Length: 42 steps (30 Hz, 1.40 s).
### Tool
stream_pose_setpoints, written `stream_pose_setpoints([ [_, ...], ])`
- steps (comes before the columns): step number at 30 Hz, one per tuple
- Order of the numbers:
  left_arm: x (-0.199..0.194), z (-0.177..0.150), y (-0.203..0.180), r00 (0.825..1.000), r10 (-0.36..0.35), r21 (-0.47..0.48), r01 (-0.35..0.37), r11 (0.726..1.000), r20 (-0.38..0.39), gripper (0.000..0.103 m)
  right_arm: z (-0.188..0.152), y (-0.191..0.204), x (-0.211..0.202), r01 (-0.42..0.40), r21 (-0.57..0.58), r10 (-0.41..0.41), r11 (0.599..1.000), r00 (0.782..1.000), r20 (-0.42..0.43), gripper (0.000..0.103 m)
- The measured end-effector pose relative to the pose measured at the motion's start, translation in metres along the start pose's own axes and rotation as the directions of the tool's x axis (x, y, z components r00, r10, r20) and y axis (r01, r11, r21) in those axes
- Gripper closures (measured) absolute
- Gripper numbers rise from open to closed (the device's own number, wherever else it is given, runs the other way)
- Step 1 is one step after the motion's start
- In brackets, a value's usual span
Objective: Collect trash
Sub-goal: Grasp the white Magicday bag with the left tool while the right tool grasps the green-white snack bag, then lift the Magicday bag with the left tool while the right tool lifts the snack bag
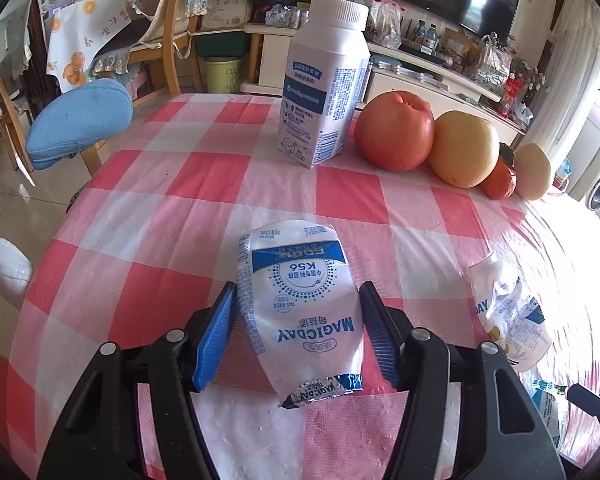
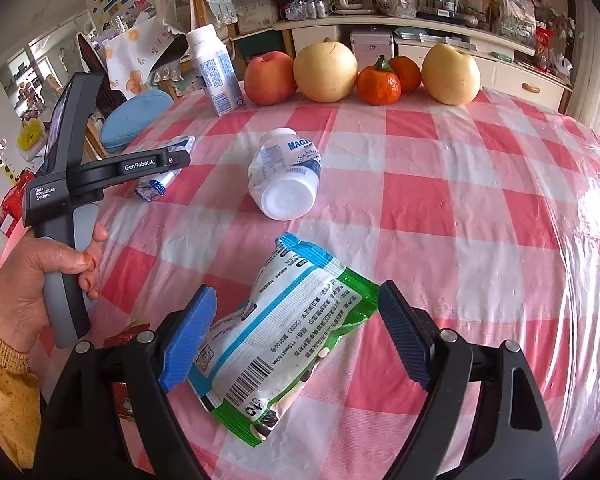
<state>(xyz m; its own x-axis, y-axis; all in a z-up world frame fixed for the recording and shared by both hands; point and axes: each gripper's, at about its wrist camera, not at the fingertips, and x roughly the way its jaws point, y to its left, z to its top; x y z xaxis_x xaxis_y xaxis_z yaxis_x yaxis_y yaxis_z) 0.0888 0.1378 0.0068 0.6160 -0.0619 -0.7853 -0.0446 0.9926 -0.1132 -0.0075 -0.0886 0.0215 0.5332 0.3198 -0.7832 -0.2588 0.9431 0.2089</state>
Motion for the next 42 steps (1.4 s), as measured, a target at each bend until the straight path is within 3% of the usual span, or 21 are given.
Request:
stream_pose_setpoints([
  [4, -0.001, 0.000, 0.000, 1.000, -0.005, -0.003, 0.005, 1.000, 0.000, 0.041, -0.003, 0.001, 0.002, 0.020, 0.010, -0.019, 1.000, 1.000, -0.023, 0.019],
  [8, -0.006, -0.003, 0.000, 1.000, -0.013, -0.009, 0.013, 1.000, 0.007, 0.041, -0.008, 0.001, 0.004, -0.010, 0.048, 0.012, 0.999, 0.999, -0.046, 0.019],
  [16, -0.024, -0.010, 0.003, 0.999, -0.033, -0.009, 0.034, 0.999, 0.030, 0.041, -0.012, 0.018, 0.010, 0.038, -0.041, -0.039, 0.998, 0.999, -0.022, 0.019],
  [18, -0.029, -0.013, 0.003, 0.999, -0.038, -0.011, 0.038, 0.999, 0.036, 0.041, -0.012, 0.018, 0.011, 0.046, -0.048, -0.047, 0.998, 0.999, -0.015, 0.023],
  [25, -0.048, -0.028, 0.005, 0.996, -0.066, -0.011, 0.067, 0.998, 0.059, 0.041, -0.011, 0.015, 0.010, 0.058, -0.051, -0.057, 0.997, 0.998, 0.012, 0.049],
  [35, -0.073, -0.045, 0.017, 0.993, -0.091, -0.033, 0.093, 0.995, 0.079, 0.041, -0.013, 0.013, 0.006, 0.040, -0.067, -0.037, 0.997, 0.998, 0.044, 0.064],
  [42, -0.092, -0.059, 0.032, 0.993, -0.080, -0.063, 0.086, 0.994, 0.091, 0.041, -0.016, 0.016, 0.003, 0.040, -0.084, -0.035, 0.996, 0.997, 0.062, 0.067],
])
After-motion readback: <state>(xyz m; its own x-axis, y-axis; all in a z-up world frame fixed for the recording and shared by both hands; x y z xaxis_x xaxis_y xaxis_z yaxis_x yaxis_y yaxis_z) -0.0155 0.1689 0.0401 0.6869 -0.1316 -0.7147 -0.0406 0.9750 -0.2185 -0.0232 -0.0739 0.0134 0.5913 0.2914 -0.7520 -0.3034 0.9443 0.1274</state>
